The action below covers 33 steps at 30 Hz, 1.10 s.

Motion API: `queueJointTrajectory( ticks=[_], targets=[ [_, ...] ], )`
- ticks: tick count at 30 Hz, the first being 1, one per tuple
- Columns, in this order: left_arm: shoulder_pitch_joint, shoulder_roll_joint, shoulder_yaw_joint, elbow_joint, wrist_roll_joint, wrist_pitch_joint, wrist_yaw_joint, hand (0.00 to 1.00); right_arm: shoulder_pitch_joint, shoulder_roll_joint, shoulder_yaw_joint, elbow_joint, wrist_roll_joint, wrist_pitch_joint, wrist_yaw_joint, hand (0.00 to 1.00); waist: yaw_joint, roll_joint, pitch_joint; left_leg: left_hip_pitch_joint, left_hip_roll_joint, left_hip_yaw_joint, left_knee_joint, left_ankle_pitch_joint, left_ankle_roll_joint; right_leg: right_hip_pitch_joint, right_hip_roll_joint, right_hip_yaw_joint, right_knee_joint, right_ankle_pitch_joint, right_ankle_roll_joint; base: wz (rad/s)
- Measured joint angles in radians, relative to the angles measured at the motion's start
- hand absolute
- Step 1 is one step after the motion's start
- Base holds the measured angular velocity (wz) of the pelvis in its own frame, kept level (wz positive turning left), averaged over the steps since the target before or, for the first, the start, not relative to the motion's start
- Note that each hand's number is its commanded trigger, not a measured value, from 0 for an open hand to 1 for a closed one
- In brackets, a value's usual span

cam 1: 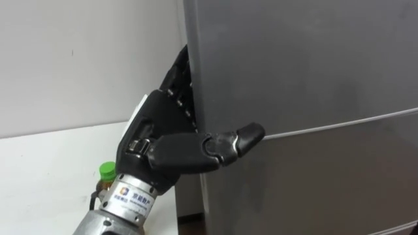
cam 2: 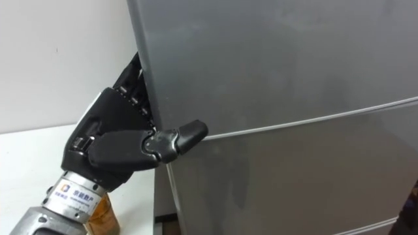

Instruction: Put the bottle in the upper fridge

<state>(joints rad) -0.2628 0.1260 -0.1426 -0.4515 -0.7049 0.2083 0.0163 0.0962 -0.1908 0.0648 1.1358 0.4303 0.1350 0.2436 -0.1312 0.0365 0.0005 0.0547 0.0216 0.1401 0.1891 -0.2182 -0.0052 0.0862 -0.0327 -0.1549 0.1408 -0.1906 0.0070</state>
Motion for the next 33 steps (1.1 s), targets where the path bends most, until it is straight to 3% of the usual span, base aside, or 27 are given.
queueJointTrajectory(
  ticks=[13,21,30,33],
  targets=[
    [0.0,0.001,-0.001,0.0,0.004,-0.003,-0.001,0.0,-0.019,0.0,0.0,0.04,0.001,-0.013,0.034,0.0,-0.001,-0.001,-0.0004,0.0,0.0,-0.002,0.0,0.0,0.0,-0.001,0.0,-0.001,0.002,0.0,0.0,0.0],
    [0.0,0.002,0.003,-0.018,0.069,-0.004,-0.031,0.0,-0.016,0.0,-0.012,0.042,-0.003,-0.023,0.044,0.0,-0.002,0.0,-0.0007,0.0,0.001,-0.002,0.0,0.0,0.0,0.0,0.0,0.0,0.01,0.0,0.0,0.0],
    [0.036,0.022,0.002,-0.069,0.07,-0.012,-0.069,0.0,-0.018,0.0,-0.032,0.061,-0.001,-0.021,0.066,0.0,-0.002,0.0,-0.0014,0.007,0.0,-0.006,0.0,0.0,0.0,0.002,-0.001,-0.005,0.01,0.0,0.0,0.0],
    [0.064,0.047,-0.009,-0.065,0.073,-0.012,-0.087,0.0,-0.025,-0.001,-0.037,0.067,0.001,-0.012,0.065,0.0,-0.002,0.0,-0.0018,0.008,0.0,-0.006,0.001,0.0,0.0,0.003,-0.001,-0.009,0.011,0.0,0.0,0.0]
  ],
)
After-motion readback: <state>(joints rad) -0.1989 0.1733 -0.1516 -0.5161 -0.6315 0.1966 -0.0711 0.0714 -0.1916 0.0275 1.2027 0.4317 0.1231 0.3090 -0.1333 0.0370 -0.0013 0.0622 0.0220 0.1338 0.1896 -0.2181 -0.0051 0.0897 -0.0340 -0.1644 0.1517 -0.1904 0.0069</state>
